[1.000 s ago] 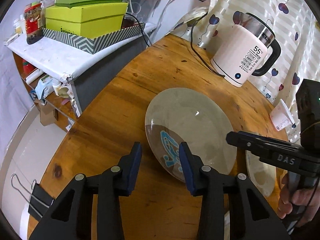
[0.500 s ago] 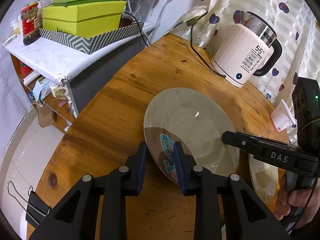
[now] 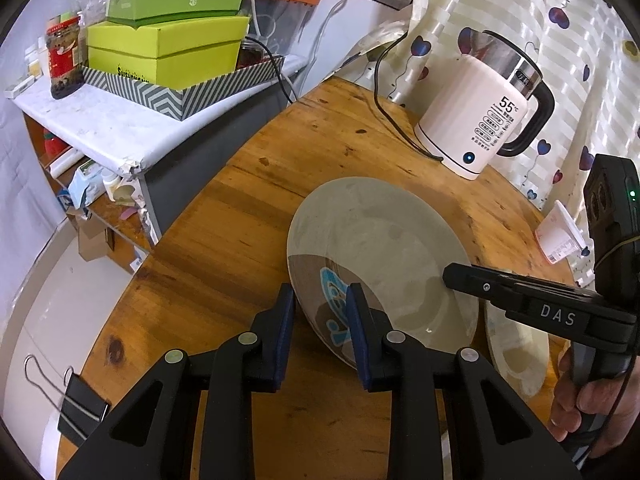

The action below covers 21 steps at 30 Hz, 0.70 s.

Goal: Organize plates and bowls
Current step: 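Lift the green plate with the left gripper and carry it onto another green plate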

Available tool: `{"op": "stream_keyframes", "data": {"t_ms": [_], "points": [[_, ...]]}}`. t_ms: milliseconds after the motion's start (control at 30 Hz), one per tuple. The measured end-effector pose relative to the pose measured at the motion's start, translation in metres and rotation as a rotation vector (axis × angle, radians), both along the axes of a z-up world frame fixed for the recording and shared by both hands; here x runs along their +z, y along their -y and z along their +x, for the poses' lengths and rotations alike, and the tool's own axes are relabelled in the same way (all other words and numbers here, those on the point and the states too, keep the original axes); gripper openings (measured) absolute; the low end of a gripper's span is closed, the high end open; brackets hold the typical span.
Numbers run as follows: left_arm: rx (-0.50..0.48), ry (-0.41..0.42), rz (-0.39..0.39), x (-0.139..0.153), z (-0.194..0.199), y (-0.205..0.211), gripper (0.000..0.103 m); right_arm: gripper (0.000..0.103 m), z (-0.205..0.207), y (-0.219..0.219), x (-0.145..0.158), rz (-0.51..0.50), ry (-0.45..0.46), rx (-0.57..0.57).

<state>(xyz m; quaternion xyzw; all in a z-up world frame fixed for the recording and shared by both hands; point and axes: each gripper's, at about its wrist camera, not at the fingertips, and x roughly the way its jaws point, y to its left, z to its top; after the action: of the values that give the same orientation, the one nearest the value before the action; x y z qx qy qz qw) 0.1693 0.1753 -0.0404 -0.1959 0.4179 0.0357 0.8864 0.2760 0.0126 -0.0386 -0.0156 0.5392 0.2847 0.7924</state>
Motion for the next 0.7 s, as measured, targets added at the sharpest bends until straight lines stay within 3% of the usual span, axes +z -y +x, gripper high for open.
{"op": "stream_keyframes", "data": {"t_ms": [333,700], "points": [[-0.032,0.022,0.014,0.020,-0.027,0.020,0.027,0.026,-0.027,0.020,0.020,0.011,0.018,-0.020],[-0.088,0.030,0.025,0.032,-0.076,0.056,0.027,0.026,-0.087,0.057,0.033,0.012,0.016,-0.078]]}}
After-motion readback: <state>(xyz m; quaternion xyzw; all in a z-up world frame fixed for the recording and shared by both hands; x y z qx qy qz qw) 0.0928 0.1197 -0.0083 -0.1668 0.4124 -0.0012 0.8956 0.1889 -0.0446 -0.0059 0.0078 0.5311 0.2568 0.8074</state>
